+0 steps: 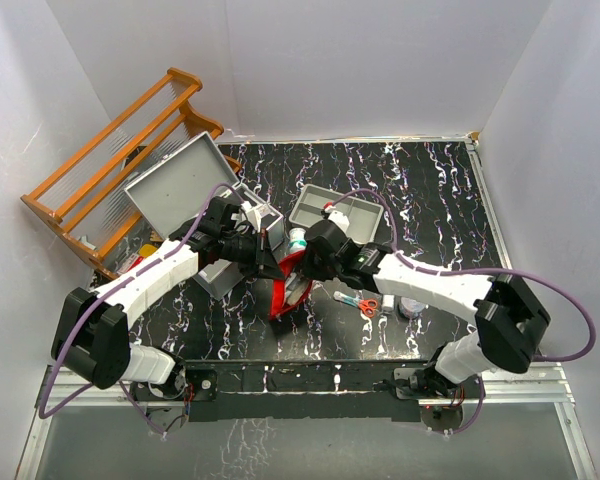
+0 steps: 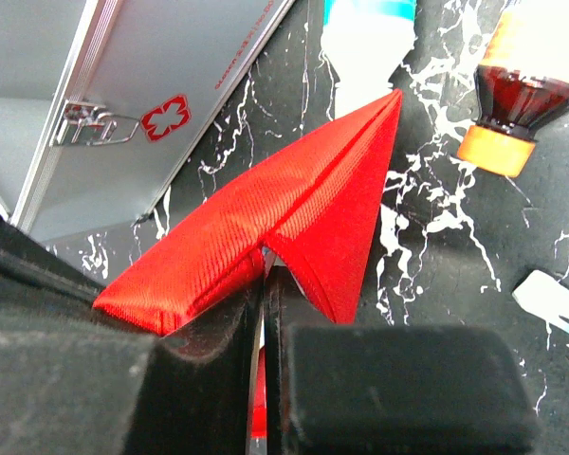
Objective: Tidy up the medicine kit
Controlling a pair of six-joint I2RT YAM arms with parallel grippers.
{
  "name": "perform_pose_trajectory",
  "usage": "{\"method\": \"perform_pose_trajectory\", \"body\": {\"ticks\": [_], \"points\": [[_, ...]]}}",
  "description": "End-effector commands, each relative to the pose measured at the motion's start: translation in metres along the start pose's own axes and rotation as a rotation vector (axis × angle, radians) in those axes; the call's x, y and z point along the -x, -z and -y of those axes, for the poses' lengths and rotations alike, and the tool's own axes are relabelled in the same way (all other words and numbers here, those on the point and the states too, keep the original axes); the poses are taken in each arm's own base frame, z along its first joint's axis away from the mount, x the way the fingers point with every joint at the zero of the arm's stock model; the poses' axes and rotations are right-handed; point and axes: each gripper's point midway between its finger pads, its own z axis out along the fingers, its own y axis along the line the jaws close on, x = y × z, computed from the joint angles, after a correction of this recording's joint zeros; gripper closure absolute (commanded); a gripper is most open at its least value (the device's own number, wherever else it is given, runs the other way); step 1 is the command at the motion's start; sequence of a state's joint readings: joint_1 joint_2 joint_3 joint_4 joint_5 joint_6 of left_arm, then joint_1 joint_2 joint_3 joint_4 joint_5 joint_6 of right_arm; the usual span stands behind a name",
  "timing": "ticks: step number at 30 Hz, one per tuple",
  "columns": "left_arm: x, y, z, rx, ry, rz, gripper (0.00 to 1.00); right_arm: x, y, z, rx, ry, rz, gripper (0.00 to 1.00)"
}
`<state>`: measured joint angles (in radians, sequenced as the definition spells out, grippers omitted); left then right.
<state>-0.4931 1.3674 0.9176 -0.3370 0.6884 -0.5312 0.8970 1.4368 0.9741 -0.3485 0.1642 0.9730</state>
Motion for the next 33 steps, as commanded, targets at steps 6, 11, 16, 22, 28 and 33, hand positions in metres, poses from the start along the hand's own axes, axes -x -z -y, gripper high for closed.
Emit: {"method": "perform_pose_trajectory", "body": {"ticks": [6, 11, 16, 22, 28, 33], "points": [[0.005, 0.004, 0.013, -0.04, -0.028, 0.005, 1.0, 0.014, -0.002, -0.005, -0.052, 0.051, 0.026, 0.89], [0.009, 0.005, 0.009, -0.006, -0.019, 0.025, 1.0, 0.023, 0.016, -0.015, -0.006, 0.071, 0.041, 0.77], [0.009, 0.004, 0.007, 0.005, -0.013, 0.024, 1.0, 0.033, 0.04, -0.035, 0.092, 0.066, 0.067, 0.6], [0.013, 0.005, 0.006, 0.02, -0.009, 0.037, 1.0, 0.033, 0.055, -0.025, 0.092, 0.029, 0.087, 0.54], [0.013, 0.006, 0.002, 0.05, 0.013, 0.042, 1.0, 0.042, 0.065, 0.027, -0.081, -0.003, 0.19, 0.44], [0.013, 0.011, 0.001, 0.08, 0.017, 0.048, 1.0, 0.05, 0.076, 0.074, -0.241, 0.009, 0.269, 0.39]]}}
